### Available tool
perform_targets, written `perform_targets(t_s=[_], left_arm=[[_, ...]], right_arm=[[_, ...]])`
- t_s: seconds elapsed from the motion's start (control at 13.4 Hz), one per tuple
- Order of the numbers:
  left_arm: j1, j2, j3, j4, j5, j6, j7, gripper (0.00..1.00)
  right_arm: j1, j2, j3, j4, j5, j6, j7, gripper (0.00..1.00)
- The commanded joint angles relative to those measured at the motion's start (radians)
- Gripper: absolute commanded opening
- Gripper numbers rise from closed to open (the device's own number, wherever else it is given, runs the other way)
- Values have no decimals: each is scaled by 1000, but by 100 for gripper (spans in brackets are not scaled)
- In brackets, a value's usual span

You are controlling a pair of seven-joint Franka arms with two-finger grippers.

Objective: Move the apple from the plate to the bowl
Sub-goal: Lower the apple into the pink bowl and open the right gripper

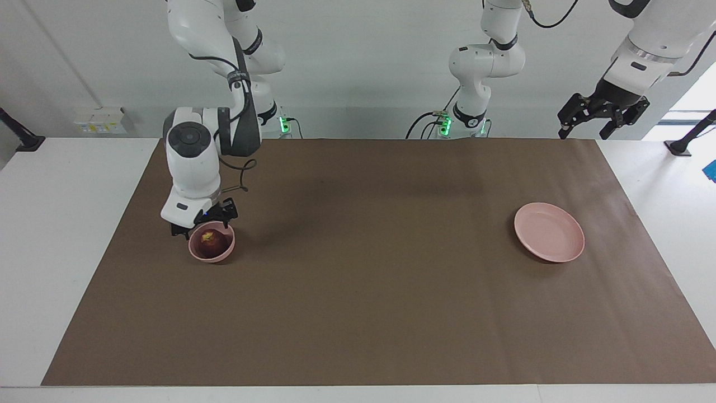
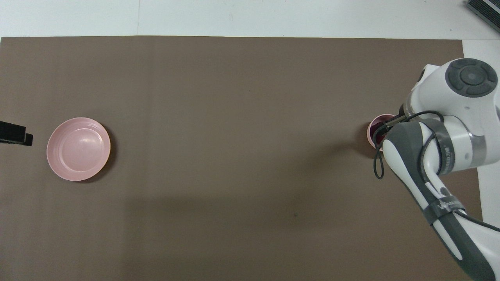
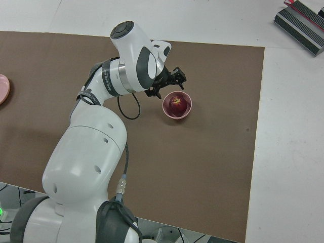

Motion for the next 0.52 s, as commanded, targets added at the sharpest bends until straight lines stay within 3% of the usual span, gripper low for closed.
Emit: perform_targets(t_s=[0.0,0.45], left_arm=[[5,11,2,27,5,-27,8,100],[5,3,2,12,4,-27,16,100]], right_arm=[[6,-68,6,17,67,-73,126,100],[63,-210,14,5,151,-210,236,100]])
